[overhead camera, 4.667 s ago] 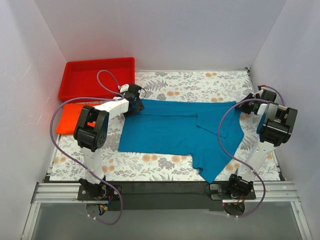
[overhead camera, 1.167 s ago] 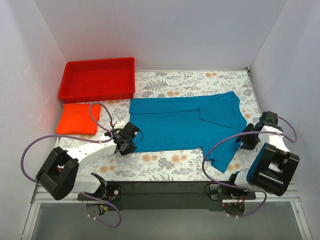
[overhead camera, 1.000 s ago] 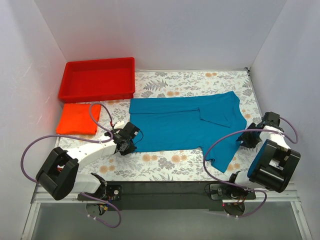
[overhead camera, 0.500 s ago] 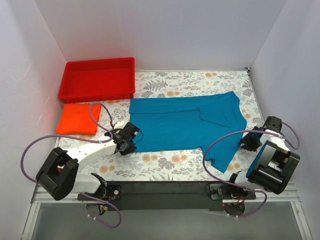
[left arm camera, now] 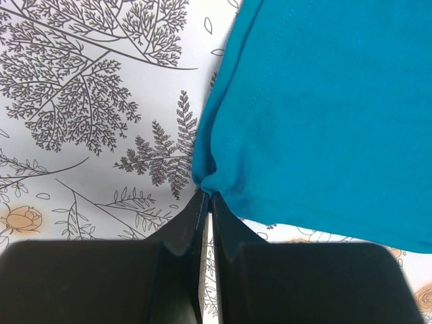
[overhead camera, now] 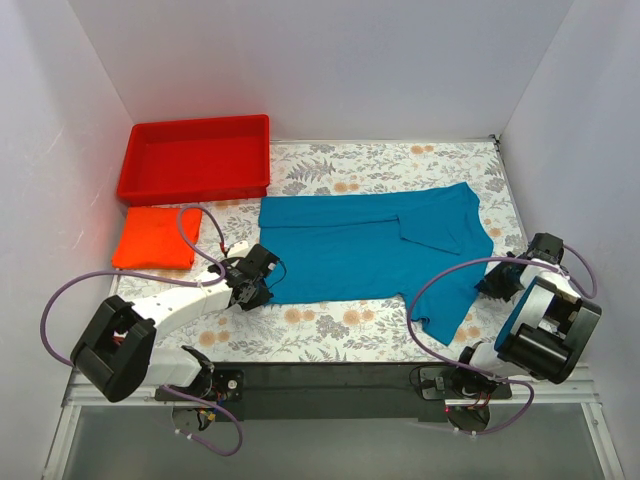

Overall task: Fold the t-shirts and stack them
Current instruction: Fold the tshirt

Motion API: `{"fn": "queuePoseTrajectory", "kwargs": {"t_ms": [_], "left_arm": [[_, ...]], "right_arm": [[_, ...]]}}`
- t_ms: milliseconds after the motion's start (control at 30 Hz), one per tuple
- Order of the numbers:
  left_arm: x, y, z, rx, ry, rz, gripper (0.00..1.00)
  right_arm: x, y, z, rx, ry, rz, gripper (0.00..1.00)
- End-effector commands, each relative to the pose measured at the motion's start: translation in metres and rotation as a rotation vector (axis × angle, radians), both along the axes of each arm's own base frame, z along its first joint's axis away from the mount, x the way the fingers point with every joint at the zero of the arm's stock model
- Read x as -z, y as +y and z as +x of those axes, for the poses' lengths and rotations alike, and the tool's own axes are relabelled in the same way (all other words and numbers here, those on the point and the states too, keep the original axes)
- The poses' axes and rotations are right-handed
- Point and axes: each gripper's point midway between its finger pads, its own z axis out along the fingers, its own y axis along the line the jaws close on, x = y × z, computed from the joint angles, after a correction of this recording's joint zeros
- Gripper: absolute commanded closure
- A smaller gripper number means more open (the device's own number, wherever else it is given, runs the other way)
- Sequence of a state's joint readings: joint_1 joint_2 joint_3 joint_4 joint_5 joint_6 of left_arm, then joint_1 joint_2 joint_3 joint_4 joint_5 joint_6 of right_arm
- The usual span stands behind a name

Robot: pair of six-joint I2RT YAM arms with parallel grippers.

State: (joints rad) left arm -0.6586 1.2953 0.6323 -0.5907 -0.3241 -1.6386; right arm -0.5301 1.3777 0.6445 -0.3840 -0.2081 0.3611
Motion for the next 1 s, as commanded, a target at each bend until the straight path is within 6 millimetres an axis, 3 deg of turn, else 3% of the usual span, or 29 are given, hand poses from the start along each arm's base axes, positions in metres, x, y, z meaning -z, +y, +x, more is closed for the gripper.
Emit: {"fn": "queuePoseTrajectory", "kwargs": {"t_ms": [0, 67, 267, 600, 767, 900, 967], "left_arm": [[-0.013, 0.001, 0.007, -0.016, -0.052, -0.006, 1.0], [-0.016, 0.003, 0.008, -0.031, -0.056, 0.004, 1.0], [-0.025, 0.008, 0.007, -0.039, -0.065, 0.012, 1.0], [-0.038, 0.015, 0.017, -0.062, -0.084, 0.023, 1.0], [-0.046, 0.019, 0.034, -0.067, -0.083, 0.036, 1.0], [-0.05, 0.026, 0.072, -0.08, -0.097, 0.026, 1.0], [-0.054, 0.027, 0.094, -0.09, -0.102, 0.032, 1.0]], "right_arm": [[0.011, 0.001, -0.01, 0.003, 0.041, 0.0, 0.85], [0.007, -0.002, -0.012, 0.014, 0.052, -0.016, 0.99], [-0.003, -0.014, -0.028, 0.052, 0.132, -0.064, 0.99], [-0.025, -0.002, -0.006, -0.001, 0.025, 0.01, 0.99], [-0.054, -0.005, 0.028, -0.066, -0.049, -0.038, 0.99], [-0.058, 0.003, 0.066, -0.167, -0.001, -0.108, 0.99], [-0.073, 0.0, 0.091, -0.175, -0.038, -0.134, 0.99]]}}
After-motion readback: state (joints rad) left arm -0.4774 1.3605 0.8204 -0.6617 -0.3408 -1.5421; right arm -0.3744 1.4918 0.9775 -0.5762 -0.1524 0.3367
